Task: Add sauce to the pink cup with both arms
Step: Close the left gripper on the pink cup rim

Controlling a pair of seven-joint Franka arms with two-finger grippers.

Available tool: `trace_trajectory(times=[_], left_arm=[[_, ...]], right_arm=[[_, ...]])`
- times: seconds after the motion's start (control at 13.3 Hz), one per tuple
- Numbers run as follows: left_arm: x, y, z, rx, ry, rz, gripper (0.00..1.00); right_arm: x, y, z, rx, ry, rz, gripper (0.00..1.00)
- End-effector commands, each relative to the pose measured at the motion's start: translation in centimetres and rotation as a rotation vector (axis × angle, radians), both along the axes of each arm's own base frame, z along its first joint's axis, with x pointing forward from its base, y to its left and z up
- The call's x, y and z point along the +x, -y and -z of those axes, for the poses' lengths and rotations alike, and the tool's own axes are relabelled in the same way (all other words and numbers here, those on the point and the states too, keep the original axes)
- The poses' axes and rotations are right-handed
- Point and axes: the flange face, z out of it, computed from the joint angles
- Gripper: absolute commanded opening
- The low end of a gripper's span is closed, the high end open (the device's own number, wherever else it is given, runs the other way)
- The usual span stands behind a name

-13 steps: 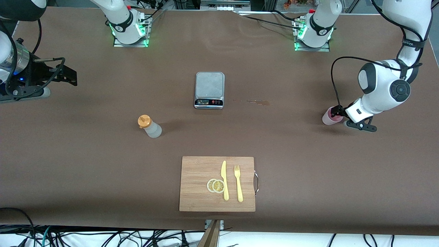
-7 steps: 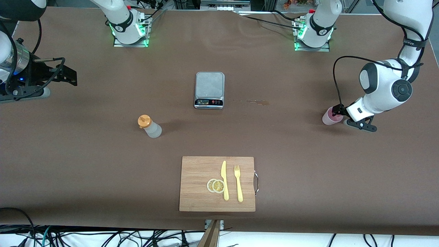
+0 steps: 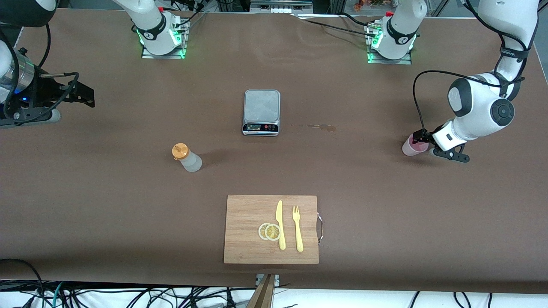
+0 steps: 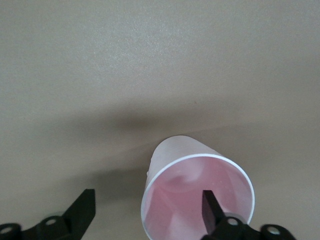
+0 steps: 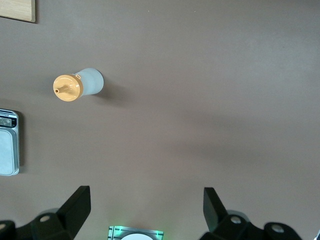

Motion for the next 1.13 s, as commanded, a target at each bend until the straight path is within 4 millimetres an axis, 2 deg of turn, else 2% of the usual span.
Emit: trace_trajectory(times=[0.0, 0.15, 0.45, 0.6, 0.75, 0.83, 0.9, 1.06], left_arm=[[-0.2, 0.0, -0.1, -0.019, 0.007, -0.011, 0.55], [-0.1, 0.0, -0.2, -0.019, 0.006, -0.018, 0.32], [0.3, 0.5, -0.9, -0.018, 0.003, -0.042, 0.02], [1.9, 0.5, -2.9, -0.026, 0.011, -0.035, 0.0], [4.3, 2.3, -6.1, -0.041, 0.003, -0.009, 0.0], [5.3, 4.6, -7.4, -0.042, 0.002, 0.002, 0.0], [6.0, 7.8, -8.3, -0.037, 0.003, -0.01, 0.0], [5.1, 18.0, -8.3, -0.036, -0.013, 0.003, 0.0]], right_arm=[[-0.1, 0.6, -0.2, -0.001, 0.006, 0.02, 1.0], [0.0, 0.6, -0.3, -0.001, 0.009, 0.02, 1.0], [0.0, 0.6, -0.3, -0.001, 0.011, 0.02, 1.0], [0.0, 0.6, -0.3, -0.001, 0.011, 0.02, 1.0], [0.0, 0.6, -0.3, -0.001, 0.011, 0.02, 1.0], [0.0, 0.6, -0.3, -0.002, 0.011, 0.02, 1.0], [0.0, 0.6, -0.3, -0.001, 0.011, 0.02, 1.0], [0.0, 0.6, -0.3, -0.001, 0.011, 0.02, 1.0]])
